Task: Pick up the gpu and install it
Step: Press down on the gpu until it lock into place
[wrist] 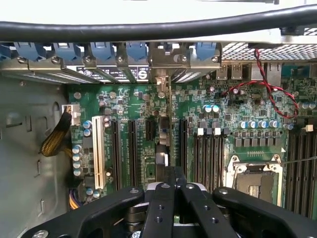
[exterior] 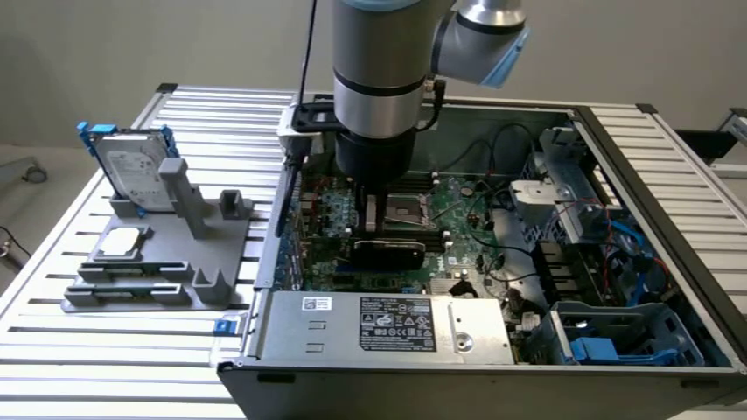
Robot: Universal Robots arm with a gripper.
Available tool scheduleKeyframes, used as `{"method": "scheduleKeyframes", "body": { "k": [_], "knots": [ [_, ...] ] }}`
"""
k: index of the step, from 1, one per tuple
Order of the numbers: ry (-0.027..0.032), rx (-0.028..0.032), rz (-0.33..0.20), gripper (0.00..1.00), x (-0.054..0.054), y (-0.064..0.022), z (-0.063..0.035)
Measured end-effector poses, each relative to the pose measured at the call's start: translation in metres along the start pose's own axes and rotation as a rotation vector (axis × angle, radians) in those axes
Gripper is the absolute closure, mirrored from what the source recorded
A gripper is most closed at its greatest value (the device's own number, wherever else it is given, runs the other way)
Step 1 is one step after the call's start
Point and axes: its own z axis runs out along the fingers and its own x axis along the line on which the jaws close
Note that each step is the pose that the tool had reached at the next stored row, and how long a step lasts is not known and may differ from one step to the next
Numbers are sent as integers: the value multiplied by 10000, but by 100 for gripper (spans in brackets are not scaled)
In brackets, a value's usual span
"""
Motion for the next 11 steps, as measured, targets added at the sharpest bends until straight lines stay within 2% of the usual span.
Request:
{"method": "scheduleKeyframes", "body": {
  "k": [1, 3, 11],
  "knots": [
    [-40, 0, -1, 89, 0, 0, 5],
    [-71, 0, -1, 89, -1, -1, 13],
    [-105, -2, 0, 89, 3, 0, 63]
  ]
}}
